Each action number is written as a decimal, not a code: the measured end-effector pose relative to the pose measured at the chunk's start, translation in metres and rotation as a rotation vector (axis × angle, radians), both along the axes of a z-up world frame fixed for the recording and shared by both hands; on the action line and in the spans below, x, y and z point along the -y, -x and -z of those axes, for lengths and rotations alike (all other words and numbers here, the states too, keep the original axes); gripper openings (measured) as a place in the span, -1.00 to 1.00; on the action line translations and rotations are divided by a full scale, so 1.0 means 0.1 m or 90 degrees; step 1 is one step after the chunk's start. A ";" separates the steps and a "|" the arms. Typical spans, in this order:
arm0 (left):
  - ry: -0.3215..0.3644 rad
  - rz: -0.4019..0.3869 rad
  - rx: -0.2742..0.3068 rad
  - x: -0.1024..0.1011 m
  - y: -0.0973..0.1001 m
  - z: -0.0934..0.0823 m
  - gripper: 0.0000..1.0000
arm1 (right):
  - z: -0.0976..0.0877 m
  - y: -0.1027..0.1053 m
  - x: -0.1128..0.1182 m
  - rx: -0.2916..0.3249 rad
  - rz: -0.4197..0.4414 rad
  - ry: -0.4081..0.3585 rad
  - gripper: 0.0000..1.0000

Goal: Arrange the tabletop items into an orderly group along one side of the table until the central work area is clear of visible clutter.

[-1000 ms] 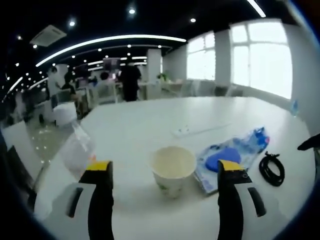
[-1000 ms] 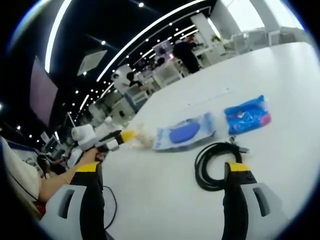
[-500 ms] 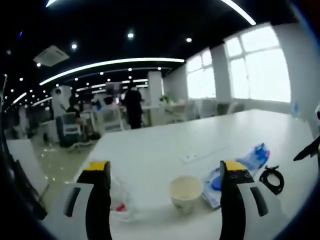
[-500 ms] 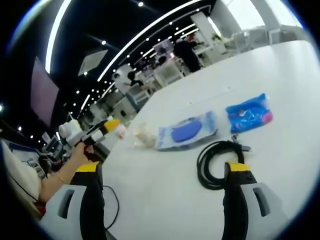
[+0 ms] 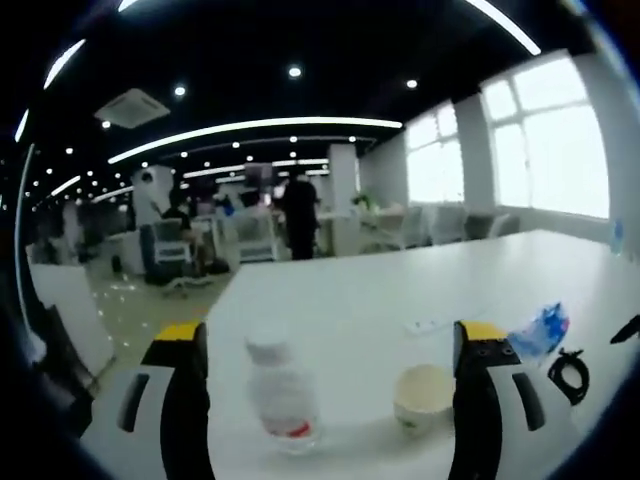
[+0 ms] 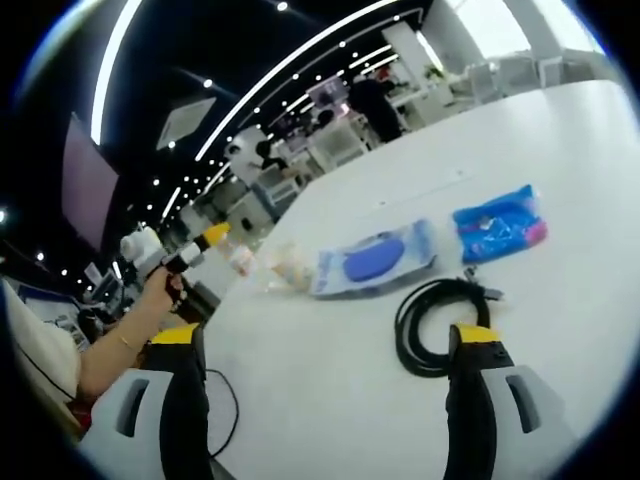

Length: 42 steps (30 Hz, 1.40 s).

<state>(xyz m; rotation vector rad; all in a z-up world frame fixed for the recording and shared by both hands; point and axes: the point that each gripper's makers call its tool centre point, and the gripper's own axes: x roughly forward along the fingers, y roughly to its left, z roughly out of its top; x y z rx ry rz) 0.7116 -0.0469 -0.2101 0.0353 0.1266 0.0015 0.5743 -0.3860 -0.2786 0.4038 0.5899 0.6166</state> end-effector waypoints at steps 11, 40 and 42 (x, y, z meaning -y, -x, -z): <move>0.003 -0.031 -0.030 -0.21 -0.07 0.18 0.73 | 0.02 0.01 0.02 -0.002 -0.003 0.002 0.99; 0.029 -0.036 -0.103 -0.32 -0.14 0.33 -0.60 | 0.05 0.00 0.10 -0.018 0.012 0.004 0.99; 0.031 -0.065 -0.106 -0.36 -0.13 0.32 -0.61 | 0.05 0.00 0.10 -0.018 0.012 0.003 0.99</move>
